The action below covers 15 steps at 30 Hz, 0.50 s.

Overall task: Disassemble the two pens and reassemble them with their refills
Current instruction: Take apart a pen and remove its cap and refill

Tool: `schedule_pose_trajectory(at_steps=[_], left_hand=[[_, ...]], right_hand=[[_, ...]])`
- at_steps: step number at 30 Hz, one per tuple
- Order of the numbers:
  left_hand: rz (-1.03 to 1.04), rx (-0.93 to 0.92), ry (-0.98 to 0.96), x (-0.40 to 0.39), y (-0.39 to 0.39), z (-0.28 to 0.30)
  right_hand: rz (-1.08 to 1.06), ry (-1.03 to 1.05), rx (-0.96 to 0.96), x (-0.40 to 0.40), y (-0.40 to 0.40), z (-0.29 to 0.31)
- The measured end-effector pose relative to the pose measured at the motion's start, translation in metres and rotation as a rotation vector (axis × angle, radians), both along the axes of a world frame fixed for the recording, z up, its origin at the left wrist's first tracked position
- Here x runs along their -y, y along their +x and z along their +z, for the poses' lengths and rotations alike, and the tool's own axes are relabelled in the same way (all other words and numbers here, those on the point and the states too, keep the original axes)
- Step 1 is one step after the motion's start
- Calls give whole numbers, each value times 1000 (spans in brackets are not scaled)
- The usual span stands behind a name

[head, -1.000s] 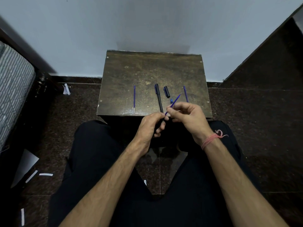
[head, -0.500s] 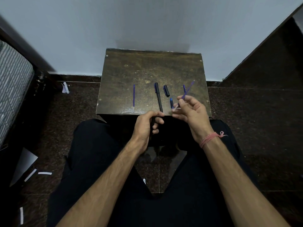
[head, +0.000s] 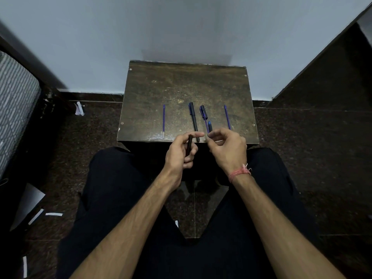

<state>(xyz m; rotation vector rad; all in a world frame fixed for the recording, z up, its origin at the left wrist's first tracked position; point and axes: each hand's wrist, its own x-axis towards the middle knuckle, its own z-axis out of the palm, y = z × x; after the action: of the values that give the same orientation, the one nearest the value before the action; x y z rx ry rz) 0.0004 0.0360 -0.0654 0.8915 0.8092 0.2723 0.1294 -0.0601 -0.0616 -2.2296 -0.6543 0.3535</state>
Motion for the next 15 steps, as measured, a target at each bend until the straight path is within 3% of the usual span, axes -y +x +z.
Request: schedule_pose_trajectory(at_steps=[15], left_hand=[[46,42,53,3,2,-1]], right_hand=[[146,-89,206,-7,-4,-7]])
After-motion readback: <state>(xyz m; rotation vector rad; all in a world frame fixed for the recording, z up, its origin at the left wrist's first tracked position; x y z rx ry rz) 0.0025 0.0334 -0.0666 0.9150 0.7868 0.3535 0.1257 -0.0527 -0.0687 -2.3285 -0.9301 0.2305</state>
